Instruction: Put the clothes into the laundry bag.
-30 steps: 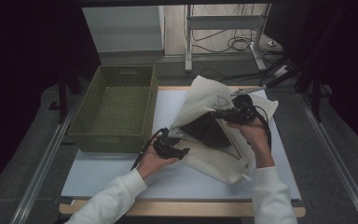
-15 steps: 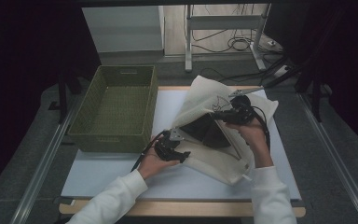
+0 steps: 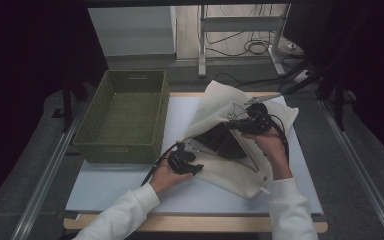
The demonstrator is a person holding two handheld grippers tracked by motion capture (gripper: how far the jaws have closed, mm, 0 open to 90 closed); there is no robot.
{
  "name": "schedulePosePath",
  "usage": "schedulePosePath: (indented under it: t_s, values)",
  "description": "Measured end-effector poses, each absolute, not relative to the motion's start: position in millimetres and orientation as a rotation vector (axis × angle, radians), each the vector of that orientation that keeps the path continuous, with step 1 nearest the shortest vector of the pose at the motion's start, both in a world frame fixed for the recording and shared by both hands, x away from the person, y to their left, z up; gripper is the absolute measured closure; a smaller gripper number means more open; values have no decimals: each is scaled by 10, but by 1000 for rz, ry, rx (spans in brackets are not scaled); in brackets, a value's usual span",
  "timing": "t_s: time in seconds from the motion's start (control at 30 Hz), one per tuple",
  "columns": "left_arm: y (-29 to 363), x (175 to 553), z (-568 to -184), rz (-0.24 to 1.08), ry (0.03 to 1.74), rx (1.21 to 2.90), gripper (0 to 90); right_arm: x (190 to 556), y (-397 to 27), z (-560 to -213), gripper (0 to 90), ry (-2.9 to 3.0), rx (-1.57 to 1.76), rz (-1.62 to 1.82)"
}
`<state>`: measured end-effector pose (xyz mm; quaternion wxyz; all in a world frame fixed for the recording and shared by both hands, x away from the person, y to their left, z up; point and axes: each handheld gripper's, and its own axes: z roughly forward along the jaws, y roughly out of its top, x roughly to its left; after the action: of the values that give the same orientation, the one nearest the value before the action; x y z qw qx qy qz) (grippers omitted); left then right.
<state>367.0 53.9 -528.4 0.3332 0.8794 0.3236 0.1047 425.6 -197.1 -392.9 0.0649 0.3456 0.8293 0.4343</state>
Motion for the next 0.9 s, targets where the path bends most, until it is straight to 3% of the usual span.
schedulePosePath:
  t_s: [0.03,0.17,0.3,0.9]
  values:
    - [540,3671,-5285,283,847,2291,629,4256,-1967,-3930,868,2502,1045,1310]
    - [514,3655,-5280,317,821,2307,797,4258,-1956,-3940,868,2506,1045,1304]
    - [531,3660,-5284,307,817,2298,860,4259,-1954,-3946,868,2506,1046,1304]
    - [825,3246,-5087,338,713,2176,888,4070,-1861,-4059,868,2584,990,1197]
